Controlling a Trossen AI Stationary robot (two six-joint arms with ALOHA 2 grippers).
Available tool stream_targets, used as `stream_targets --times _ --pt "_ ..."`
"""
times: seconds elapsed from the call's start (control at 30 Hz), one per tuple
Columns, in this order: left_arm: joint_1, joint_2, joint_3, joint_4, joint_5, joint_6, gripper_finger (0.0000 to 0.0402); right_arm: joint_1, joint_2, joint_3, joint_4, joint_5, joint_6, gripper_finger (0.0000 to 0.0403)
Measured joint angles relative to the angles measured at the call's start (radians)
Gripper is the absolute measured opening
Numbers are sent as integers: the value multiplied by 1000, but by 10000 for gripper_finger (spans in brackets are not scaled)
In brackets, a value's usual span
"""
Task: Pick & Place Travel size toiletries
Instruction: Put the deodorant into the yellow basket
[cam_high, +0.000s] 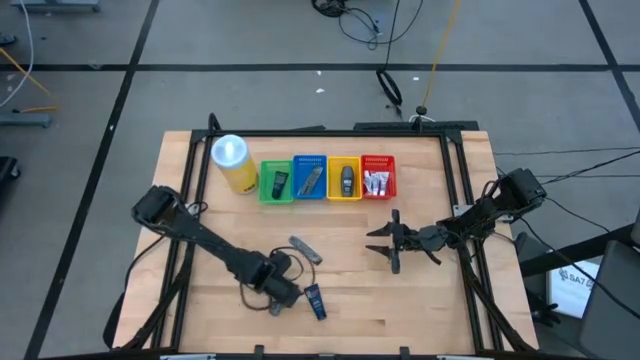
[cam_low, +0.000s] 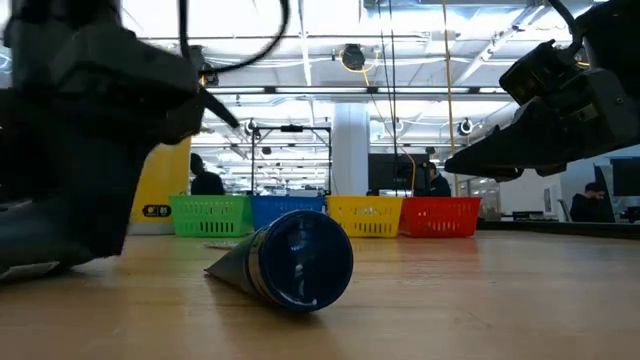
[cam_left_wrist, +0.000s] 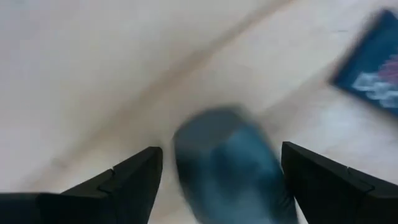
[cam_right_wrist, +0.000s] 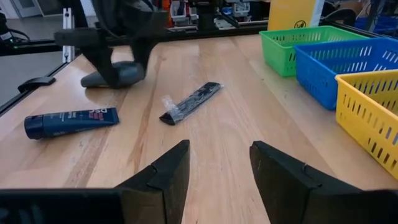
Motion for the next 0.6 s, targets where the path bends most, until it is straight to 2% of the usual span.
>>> stream_targets --times 0.17,0.43,0.6 --pt "40 20 32 -93 58 110 308 0 0 0 -2 0 0 160" --pt "62 -10 31 -150 88 127 174 0 0 0 -20 1 1 160" --pt "68 -41 27 -166 42 118 163 0 0 0 -28 2 3 160"
